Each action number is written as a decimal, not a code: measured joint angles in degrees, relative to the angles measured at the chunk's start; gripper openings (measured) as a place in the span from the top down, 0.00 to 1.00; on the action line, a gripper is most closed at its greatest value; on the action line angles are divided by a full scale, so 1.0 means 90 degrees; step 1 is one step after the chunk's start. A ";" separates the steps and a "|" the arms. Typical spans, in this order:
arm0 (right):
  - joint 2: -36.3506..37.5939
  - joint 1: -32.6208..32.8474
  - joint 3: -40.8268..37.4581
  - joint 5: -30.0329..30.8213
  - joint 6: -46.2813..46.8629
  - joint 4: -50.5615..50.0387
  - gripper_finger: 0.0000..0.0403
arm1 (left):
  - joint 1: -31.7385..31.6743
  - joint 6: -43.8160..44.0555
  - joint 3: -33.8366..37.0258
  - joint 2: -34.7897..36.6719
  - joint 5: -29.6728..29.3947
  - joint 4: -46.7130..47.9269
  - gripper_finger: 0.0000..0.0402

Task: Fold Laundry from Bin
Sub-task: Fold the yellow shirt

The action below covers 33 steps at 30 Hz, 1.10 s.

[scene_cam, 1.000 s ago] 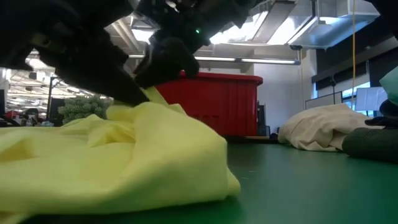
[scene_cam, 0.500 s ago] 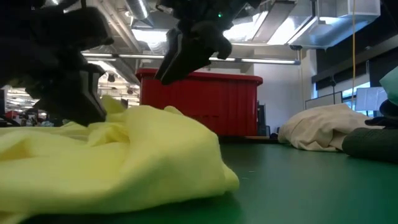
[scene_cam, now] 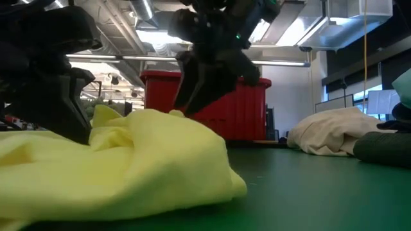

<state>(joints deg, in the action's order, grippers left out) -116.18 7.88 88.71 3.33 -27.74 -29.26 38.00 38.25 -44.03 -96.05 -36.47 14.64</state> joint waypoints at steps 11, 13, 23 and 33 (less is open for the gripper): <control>-0.0157 0.0036 -0.0566 0.0914 -0.1280 0.1135 0.45 | 0.0066 0.0090 0.0000 0.0000 0.0016 -0.0028 1.00; -0.0158 0.0033 -0.0566 0.0997 -0.1433 0.1158 0.45 | 0.0087 0.0091 0.0000 0.0000 0.0017 -0.0032 1.00; -0.0158 -0.0096 -0.0564 0.1123 -0.1447 0.2394 0.45 | 0.0087 0.0089 0.0000 0.0000 0.0017 -0.0071 1.00; 0.0077 -0.0356 -0.0507 0.2233 -0.1279 0.2315 0.45 | 0.0090 -0.0473 -0.0695 0.0117 -0.0346 0.0572 1.00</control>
<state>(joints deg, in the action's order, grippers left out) -115.49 4.68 84.15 23.43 -39.25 -8.42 38.81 33.99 -50.29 -94.99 -39.58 19.79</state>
